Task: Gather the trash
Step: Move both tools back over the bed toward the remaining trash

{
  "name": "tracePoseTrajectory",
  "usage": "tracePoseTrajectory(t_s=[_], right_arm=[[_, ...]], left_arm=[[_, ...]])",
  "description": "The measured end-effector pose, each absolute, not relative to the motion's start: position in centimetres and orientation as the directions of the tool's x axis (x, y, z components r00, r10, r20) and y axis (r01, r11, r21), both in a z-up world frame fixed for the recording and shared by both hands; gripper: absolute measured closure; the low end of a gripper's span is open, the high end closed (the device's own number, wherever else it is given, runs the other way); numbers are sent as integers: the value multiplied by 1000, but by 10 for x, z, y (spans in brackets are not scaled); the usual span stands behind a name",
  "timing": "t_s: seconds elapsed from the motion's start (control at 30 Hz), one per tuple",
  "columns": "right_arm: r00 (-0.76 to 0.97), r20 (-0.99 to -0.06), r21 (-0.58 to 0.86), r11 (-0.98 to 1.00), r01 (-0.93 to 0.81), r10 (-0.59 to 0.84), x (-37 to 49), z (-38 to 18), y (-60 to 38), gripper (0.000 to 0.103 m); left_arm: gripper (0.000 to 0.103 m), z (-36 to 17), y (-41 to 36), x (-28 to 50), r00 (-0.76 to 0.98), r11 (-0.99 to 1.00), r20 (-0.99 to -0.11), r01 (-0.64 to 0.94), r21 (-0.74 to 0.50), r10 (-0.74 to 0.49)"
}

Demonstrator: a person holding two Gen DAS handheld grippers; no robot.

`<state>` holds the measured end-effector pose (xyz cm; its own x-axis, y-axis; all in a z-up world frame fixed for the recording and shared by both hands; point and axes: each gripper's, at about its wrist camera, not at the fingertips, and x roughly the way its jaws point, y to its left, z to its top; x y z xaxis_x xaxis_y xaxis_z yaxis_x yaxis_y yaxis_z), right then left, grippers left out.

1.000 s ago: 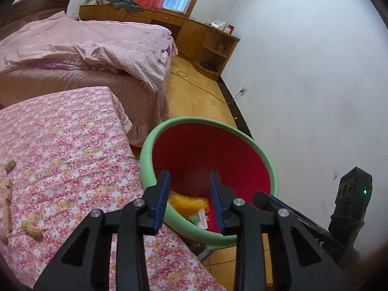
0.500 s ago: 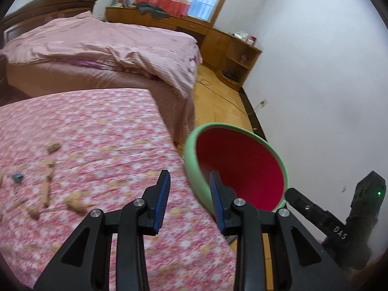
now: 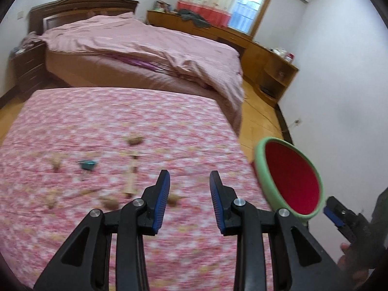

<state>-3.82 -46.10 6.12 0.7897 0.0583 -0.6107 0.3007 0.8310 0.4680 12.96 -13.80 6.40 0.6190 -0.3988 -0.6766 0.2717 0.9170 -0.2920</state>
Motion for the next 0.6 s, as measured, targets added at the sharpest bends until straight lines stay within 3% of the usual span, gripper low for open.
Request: tracePoseTrajectory(t_s=[0.27,0.6], right_arm=[[764,-642,430,856,287,67,-23,60,-436,34],[709,-699,385,884,265,93,11,37,-402,34]], left_arm=[[71,46,-85,153,645,957,-708,178,-228,-288],[68,10,-59,186,607,966,-751,148,-214,-259]])
